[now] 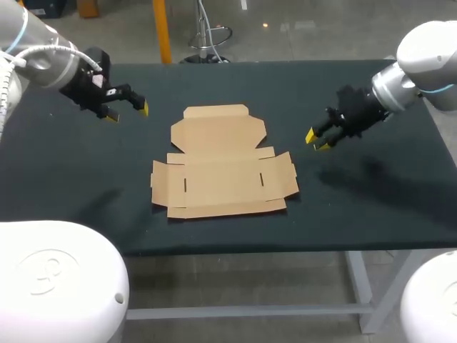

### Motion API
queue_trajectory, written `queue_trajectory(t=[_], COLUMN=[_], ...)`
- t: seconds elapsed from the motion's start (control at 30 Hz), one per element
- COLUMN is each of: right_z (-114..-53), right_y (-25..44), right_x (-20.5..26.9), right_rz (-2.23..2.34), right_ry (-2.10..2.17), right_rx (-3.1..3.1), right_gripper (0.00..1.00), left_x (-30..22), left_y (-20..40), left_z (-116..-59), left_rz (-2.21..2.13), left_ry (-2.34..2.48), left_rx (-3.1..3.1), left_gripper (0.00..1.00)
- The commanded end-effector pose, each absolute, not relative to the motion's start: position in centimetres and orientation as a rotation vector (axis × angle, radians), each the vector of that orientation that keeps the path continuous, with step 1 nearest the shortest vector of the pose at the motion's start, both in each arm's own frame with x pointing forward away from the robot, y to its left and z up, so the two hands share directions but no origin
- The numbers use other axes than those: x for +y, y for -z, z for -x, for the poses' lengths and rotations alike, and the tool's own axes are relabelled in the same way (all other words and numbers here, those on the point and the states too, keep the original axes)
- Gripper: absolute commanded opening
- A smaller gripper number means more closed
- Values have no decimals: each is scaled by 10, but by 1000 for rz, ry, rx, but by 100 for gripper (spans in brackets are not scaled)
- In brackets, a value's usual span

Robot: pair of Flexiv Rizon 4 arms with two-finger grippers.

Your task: Assemble the packaging by folding the flat box into shape, placing the metal phone stand inside, and closing the box properly

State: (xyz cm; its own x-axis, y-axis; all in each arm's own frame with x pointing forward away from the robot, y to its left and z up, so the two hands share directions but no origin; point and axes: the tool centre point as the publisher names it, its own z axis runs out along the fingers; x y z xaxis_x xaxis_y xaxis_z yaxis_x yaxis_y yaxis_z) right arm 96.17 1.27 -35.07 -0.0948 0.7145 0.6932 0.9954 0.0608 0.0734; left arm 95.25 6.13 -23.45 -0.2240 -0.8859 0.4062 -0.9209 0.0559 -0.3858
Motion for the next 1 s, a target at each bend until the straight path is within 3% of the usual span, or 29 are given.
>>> queue_trajectory(t=[0.03,0.07,0.13,1.0], right_z=[-963,-965,-969,-990], right_y=[334,333,329,344], right_x=[5,4,2,9], right_rz=[1732,1734,1740,1768], right_ry=[778,780,790,842], right_rx=[-1892,-1896,-1919,-1852], right_gripper=[9,0,0,0], left_x=[59,58,59,40], left_y=[236,237,239,286], left_z=[-948,-948,-949,-944], left_rz=[-1940,-1947,-1954,-1962], left_ry=[-886,-884,-887,-767], left_rx=[-2240,-2239,-2231,-2136], left_gripper=[97,75,0,0])
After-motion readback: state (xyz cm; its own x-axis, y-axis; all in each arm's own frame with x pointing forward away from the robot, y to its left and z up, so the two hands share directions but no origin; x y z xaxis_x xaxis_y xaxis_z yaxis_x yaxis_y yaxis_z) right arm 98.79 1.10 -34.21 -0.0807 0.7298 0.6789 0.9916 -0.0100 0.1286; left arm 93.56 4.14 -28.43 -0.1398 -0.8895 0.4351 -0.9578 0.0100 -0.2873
